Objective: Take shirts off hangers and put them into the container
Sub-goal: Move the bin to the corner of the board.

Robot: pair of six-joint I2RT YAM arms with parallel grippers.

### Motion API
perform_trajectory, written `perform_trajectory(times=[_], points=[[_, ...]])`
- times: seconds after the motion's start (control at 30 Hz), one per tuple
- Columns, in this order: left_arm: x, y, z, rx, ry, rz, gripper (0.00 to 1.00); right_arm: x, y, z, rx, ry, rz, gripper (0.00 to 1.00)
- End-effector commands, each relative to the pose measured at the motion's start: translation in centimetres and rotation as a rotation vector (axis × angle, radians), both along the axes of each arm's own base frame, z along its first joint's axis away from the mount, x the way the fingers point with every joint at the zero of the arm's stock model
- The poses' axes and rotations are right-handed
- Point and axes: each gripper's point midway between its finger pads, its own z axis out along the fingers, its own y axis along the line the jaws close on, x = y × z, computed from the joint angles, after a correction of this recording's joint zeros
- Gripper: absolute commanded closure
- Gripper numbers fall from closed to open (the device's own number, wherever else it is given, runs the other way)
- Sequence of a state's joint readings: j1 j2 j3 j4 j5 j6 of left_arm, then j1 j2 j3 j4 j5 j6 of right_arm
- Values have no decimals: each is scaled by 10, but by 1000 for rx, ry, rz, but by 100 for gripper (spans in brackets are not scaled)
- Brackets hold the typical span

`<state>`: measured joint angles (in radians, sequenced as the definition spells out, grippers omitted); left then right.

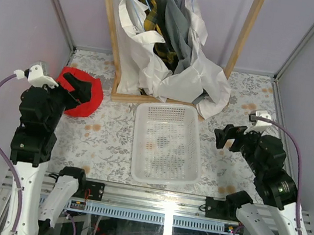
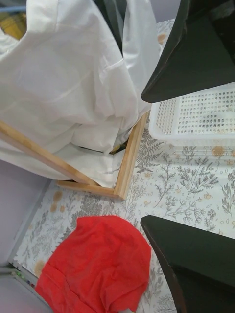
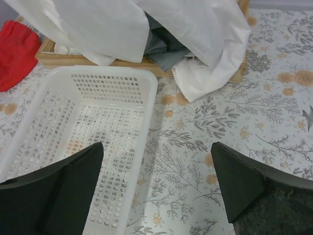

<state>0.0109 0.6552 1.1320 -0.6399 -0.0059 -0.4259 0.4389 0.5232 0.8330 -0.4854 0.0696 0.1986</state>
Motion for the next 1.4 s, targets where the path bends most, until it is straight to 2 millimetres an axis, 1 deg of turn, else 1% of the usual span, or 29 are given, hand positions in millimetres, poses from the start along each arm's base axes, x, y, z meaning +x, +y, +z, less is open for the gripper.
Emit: perform_trajectory(times=[0.0, 0.1, 0.23, 0.3, 0.37, 0.43, 0.47, 0.53, 0.6, 0.67, 0.73, 0.83, 0.9, 0.97, 1.03, 1.07, 1.13, 1.23, 1.3, 1.37], points=[[5, 5, 1, -37, 23, 12, 0, 7, 4, 26, 90, 13, 5, 1], [13, 8, -7, -80, 58, 10, 0, 18, 6, 36, 158, 35, 13, 1], [26, 6, -17, -160, 86, -37, 0, 33, 14, 51, 278, 69, 53, 1], [33, 5, -23, -203, 106, -60, 0, 37, 25, 55, 342, 116, 112, 1], [38, 3, -29, -234, 124, -90, 0, 37, 33, 51, 365, 192, 166, 1], [41, -3, -40, -258, 157, -125, 0, 37, 40, 41, 336, 279, 208, 1], [43, -6, -48, -262, 180, -134, 0, 39, 44, 35, 314, 316, 226, 1], [48, -19, -65, -266, 237, -164, 0, 45, 50, 23, 291, 396, 227, 1], [51, -35, -82, -260, 292, -190, 0, 49, 57, 8, 270, 478, 226, 1], [50, -56, -100, -250, 348, -233, 0, 54, 60, -11, 219, 549, 183, 1], [45, -80, -119, -235, 405, -285, 0, 54, 65, -29, 160, 609, 142, 1], [35, -115, -146, -216, 475, -363, 0, 45, 84, -50, 92, 685, 162, 1], [27, -136, -162, -221, 511, -407, 0, 37, 102, -64, 59, 723, 184, 0], [19, -153, -175, -219, 533, -445, 0, 24, 125, -78, -7, 749, 210, 1], [14, -161, -186, -210, 552, -460, 0, 16, 141, -95, -88, 765, 198, 1], [12, -163, -191, -203, 561, -461, 0, 15, 144, -103, -132, 775, 166, 1], [10, -163, -199, -190, 574, -450, 0, 18, 144, -119, -209, 785, 70, 1], [11, -158, -204, -187, 558, -402, 0, 28, 132, -145, -264, 739, -74, 1], [13, -154, -203, -186, 533, -385, 0, 33, 124, -159, -251, 729, -116, 1], [14, -154, -201, -180, 509, -385, 0, 38, 108, -174, -233, 765, -152, 1]])
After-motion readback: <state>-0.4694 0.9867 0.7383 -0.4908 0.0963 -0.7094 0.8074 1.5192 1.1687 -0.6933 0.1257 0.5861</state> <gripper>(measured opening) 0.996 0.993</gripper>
